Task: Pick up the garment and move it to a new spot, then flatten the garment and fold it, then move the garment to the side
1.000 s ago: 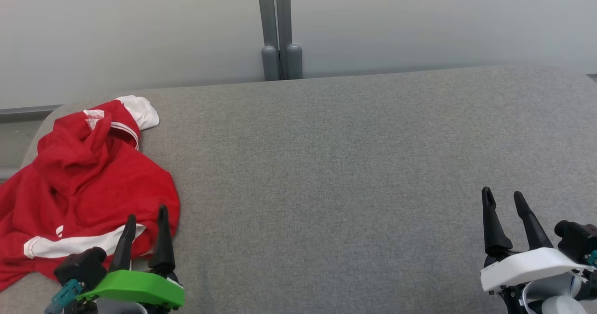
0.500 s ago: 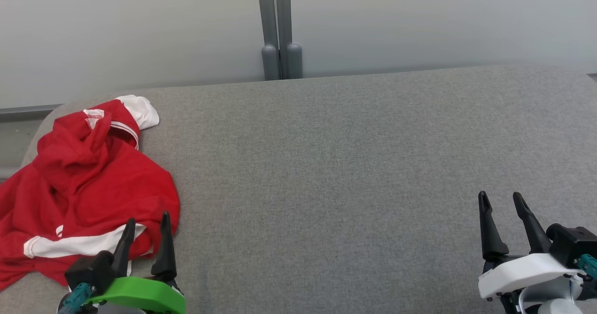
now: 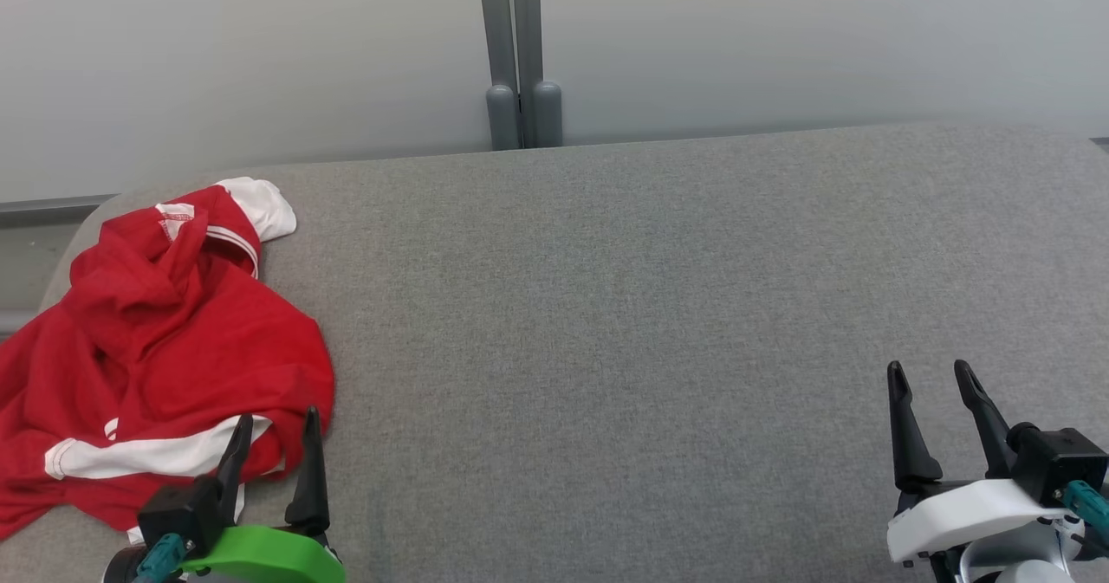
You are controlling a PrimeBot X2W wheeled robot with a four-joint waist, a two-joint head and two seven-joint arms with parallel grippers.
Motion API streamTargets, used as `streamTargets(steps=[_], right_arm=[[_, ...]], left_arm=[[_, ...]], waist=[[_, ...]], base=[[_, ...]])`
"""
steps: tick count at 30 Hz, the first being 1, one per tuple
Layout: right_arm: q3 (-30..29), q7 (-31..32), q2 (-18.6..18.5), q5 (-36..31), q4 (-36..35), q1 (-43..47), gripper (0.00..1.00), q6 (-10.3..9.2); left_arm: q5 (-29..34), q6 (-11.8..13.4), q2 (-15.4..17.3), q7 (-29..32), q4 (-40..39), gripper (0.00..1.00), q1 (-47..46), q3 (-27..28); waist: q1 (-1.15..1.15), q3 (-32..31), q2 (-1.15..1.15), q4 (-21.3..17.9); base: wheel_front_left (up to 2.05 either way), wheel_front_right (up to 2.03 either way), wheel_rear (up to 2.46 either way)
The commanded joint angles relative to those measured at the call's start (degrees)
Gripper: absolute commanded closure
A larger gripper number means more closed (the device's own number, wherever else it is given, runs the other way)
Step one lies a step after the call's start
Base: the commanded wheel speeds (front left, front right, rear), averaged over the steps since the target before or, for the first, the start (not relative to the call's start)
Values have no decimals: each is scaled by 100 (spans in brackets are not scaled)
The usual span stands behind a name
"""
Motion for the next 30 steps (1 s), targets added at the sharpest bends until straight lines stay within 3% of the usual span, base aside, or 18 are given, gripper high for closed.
streamTargets(steps=[1, 20, 30], right_arm=[[-3, -69, -11, -102, 6, 60, 0, 14], [-51, -259, -27, -658, 111, 117, 0, 10], [-161, -255, 1, -461, 166, 124, 0, 10]], left_arm=[[147, -14, 13, -52, 4, 0, 35, 0], [647, -18, -44, -255, 71, 0, 71, 61], [576, -18, -58, -246, 82, 0, 77, 95]], waist=[[0, -1, 0, 0], [0, -11, 0, -8], [0, -15, 0, -20]], base=[[0, 0, 0], [0, 0, 0], [0, 0, 0]])
